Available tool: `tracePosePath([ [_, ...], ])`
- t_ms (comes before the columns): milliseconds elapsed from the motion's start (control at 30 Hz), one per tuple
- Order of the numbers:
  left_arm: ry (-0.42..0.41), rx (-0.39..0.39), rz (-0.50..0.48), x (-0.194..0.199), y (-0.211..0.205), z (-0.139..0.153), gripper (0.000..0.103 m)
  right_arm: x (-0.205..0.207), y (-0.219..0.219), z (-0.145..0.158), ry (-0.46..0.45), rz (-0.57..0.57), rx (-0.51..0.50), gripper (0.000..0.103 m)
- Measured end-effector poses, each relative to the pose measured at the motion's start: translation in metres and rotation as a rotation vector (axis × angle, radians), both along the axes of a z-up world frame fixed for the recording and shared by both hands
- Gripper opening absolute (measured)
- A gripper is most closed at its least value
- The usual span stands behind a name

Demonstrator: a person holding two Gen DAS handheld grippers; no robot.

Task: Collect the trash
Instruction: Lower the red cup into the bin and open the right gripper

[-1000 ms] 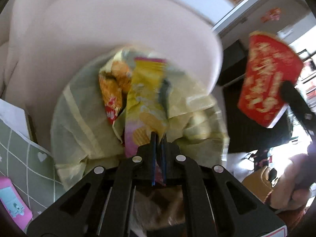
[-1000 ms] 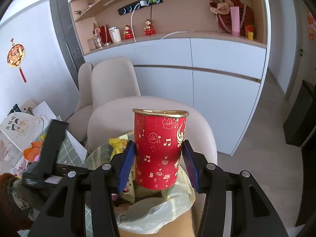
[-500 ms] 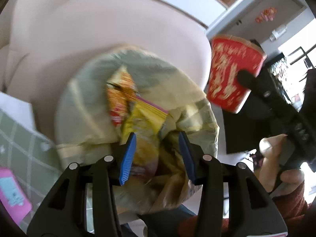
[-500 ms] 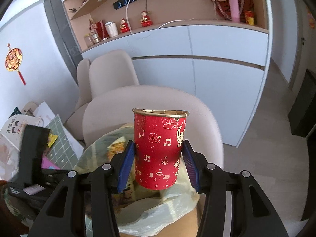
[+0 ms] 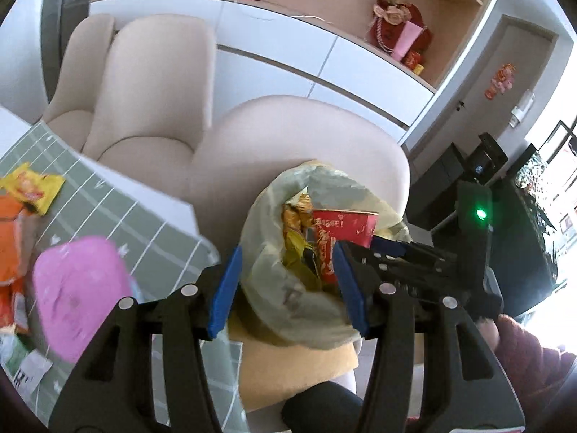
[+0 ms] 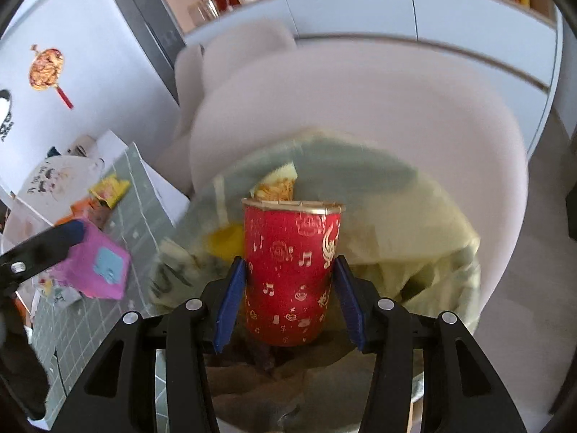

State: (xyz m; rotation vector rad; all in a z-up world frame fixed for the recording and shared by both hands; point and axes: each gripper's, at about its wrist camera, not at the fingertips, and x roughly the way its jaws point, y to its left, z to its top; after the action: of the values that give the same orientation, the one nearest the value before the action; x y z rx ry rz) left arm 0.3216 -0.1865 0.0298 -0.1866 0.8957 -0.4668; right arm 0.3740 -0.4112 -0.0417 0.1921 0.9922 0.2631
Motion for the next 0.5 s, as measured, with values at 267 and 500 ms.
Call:
tracePosePath([
  [267,0.001,-0.016,0.058,-0.034,0.035,0.001,0.05,0.002,0.015,-0.006,0.049,0.015,-0.071,0.048],
  [500,-0.017,-0.03,0.097,-0.055,0.068,0.003,0.052,-0.019,0.018,0.011,-0.006,-0.054,-0.111,0.051],
])
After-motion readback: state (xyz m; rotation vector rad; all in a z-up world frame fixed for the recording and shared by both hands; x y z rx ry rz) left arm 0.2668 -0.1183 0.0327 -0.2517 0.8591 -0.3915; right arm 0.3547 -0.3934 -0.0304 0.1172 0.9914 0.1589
